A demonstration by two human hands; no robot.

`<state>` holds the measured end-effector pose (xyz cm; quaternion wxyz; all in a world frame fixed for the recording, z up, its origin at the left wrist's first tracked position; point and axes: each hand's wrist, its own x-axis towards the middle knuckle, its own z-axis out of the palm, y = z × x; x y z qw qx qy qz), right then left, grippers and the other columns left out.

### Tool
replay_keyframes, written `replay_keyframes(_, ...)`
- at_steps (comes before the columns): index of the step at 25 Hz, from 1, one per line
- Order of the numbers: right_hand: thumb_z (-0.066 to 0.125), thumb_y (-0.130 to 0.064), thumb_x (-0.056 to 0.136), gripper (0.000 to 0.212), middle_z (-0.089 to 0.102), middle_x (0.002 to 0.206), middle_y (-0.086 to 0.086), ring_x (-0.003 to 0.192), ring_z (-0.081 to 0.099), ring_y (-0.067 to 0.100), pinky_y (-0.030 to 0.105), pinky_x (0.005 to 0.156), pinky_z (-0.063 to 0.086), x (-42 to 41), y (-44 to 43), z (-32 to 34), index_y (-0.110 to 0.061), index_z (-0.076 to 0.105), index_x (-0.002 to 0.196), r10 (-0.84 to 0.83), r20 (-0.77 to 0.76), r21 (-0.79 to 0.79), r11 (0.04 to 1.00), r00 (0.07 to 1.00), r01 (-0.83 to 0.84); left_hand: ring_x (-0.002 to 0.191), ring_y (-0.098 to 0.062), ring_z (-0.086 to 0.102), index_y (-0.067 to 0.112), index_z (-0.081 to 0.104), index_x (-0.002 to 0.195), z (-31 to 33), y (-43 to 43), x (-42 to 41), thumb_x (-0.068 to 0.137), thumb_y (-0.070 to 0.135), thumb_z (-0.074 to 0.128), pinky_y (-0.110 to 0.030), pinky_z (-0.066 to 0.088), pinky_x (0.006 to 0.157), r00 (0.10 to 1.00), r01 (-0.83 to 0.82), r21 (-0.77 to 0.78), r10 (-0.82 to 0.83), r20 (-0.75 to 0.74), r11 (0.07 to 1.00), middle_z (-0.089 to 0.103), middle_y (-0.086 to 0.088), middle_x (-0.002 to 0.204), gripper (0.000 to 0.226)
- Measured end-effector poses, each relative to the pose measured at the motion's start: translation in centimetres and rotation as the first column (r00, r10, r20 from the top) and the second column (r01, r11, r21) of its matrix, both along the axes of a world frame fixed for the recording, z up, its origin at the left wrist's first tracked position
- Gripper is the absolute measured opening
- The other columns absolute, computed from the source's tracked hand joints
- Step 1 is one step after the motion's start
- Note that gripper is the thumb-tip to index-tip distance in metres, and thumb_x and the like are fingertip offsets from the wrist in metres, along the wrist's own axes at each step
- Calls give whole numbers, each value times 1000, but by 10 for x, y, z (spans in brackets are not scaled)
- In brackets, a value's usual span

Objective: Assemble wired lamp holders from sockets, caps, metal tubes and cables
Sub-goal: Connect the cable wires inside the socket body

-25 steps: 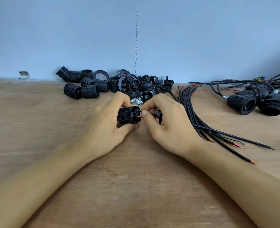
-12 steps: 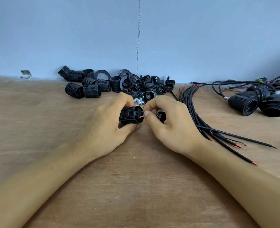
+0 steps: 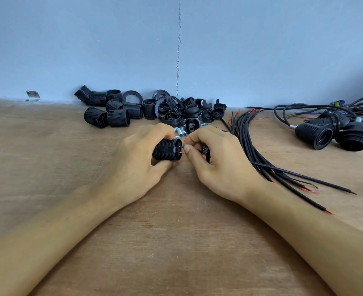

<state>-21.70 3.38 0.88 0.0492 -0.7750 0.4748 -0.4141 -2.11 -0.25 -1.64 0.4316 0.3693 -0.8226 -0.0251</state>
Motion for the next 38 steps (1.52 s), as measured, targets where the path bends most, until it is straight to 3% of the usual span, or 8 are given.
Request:
replay_keyframes(4,64,-14,94,6,58,79,-3,75,49,10,27,77,36,0,0,-1,-10,66,90,0,-51,-2,1000,999,0,83,9,55,32,55,105,1,3,-1,79,26,88,-5,37,70,1000,2,15,-2,-10,1000,55,26,83,43)
replay_keyframes(13,62,-15,95,11,51,75,-10,72,44,6,29,76,34,0,-2,-3,-12,61,85,-10,-50,3,1000,999,10,76,-1,51,30,56,106,1,5,-2,77,27,87,-6,40,72,1000,9,-29,-9,5,1000,59,17,85,43)
replay_keyframes(20,62,-11,92,8,51,75,-10,71,45,10,32,77,34,-1,0,-4,-13,60,85,5,-86,3,1000,996,-5,70,-15,63,32,60,108,4,11,-2,80,34,87,-32,47,68,999,27,14,-27,46,1000,66,9,80,39)
replay_keyframes(25,65,-15,92,7,56,75,-13,74,53,9,34,78,43,-1,-2,-1,-18,65,86,-23,-35,37,999,999,25,70,-9,63,33,62,105,5,13,-2,77,35,87,-26,46,66,1000,7,50,-7,12,999,67,11,77,37)
replay_keyframes(32,67,-25,91,8,65,74,-16,78,62,4,36,87,50,-2,-2,4,-28,72,85,-71,27,131,989,997,66,82,-10,61,35,58,113,2,5,-3,78,33,85,-28,47,75,999,1,24,-3,50,1000,67,13,94,44)
replay_keyframes(35,62,-34,90,11,65,73,-20,81,63,3,44,92,48,0,2,5,-32,71,84,-89,53,130,988,995,81,84,-11,63,36,58,115,1,3,-2,79,33,84,-27,47,76,999,13,43,-15,43,999,68,12,96,45)
replay_keyframes(38,64,-30,89,12,62,70,-21,80,61,3,50,93,47,0,4,5,-36,64,78,-105,40,126,987,994,100,85,-11,63,37,58,115,0,2,-2,79,34,84,-24,46,76,999,8,51,-10,37,999,68,11,96,45)
